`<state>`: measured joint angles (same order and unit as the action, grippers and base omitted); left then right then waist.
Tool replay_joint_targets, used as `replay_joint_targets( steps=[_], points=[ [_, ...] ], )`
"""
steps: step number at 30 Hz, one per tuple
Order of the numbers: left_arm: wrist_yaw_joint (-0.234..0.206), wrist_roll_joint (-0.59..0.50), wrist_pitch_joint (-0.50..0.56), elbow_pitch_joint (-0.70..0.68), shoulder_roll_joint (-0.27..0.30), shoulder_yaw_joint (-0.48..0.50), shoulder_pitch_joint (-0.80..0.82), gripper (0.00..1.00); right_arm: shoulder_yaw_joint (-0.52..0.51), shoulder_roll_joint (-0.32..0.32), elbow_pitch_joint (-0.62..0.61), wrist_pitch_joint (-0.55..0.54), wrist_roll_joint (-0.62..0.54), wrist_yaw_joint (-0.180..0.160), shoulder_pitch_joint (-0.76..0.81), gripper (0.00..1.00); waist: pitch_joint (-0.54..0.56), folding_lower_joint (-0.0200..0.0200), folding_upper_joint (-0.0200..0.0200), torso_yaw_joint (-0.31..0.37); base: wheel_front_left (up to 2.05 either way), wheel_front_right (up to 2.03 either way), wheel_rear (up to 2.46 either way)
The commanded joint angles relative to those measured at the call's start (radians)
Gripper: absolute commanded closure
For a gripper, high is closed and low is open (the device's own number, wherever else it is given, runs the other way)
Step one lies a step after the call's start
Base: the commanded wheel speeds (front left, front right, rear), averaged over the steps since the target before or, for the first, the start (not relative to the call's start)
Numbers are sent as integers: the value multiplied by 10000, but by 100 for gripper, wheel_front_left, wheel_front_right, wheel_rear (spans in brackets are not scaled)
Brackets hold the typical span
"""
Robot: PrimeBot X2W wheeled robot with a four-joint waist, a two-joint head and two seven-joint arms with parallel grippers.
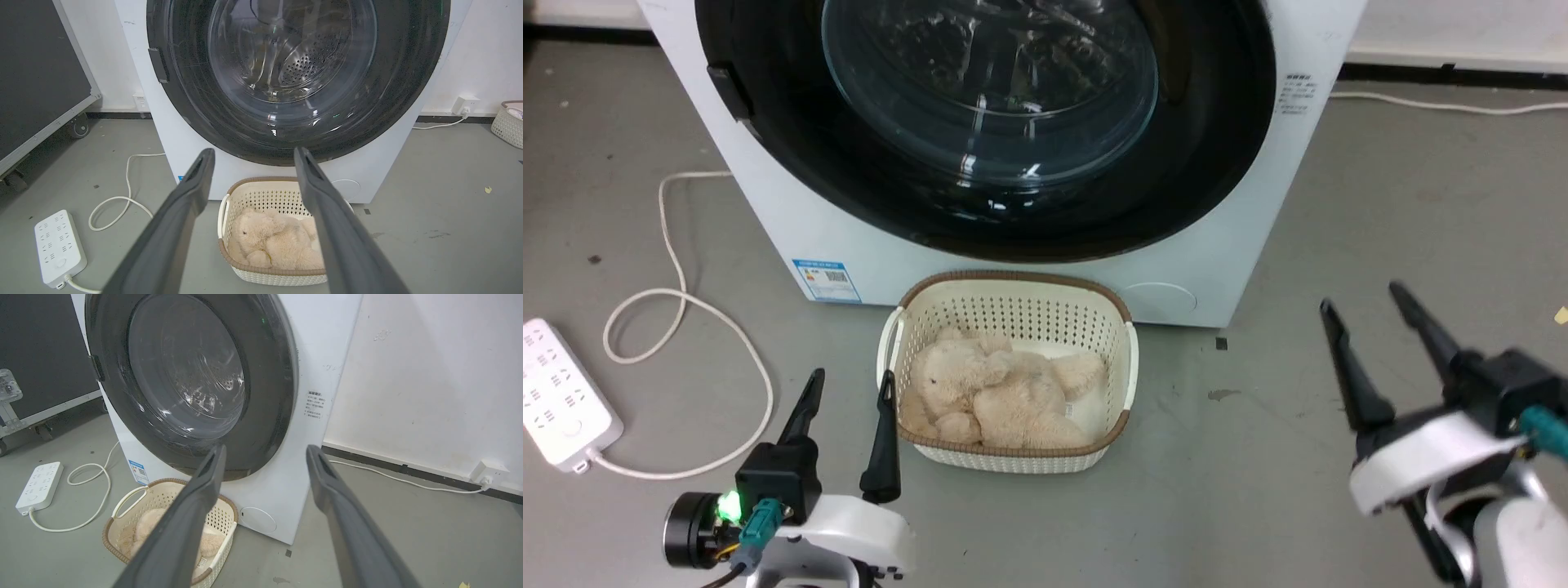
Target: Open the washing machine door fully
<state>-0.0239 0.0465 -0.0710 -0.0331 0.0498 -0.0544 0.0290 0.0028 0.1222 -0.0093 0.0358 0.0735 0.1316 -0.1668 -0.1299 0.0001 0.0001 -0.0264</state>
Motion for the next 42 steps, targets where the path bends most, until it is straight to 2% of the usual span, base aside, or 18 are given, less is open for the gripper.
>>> replay_joint_targets(
  steps=[1,17,18,19,28,34,42],
  points=[
    [-51,42,-99,-79,3,-48,213,0,-9,141,-4,-52,133,-3,-364,0,-98,-1,-1,-31,0,0,0],
    [-189,228,-433,-274,3,-263,559,0,-471,434,1095,-507,1554,-4,-2833,0,-723,-1,-1,-193,0,0,0],
    [-196,238,-453,-286,3,-281,584,0,-525,413,1213,-555,1702,-4,-3002,84,-766,-1,-1,-206,0,0,0],
    [-204,248,-474,-298,3,-299,609,0,-600,379,1340,-609,1880,-4,-3180,100,-808,-1,-1,-221,0,0,0],
    [-311,378,-662,-425,3,-474,813,0,-1353,147,2560,-1556,3848,-5,-4808,100,-1218,-1,-1,-441,0,0,0],
    [-368,474,-788,-486,3,-595,893,0,-1929,136,3617,-2718,5070,-5,-5905,100,-1464,-1,-1,-636,0,0,0],
    [-431,543,-954,-614,4,-711,1020,0,-2571,346,5150,-4063,5895,-6,-7456,100,-1888,-1,-1,-848,0,0,0]
  ],
)
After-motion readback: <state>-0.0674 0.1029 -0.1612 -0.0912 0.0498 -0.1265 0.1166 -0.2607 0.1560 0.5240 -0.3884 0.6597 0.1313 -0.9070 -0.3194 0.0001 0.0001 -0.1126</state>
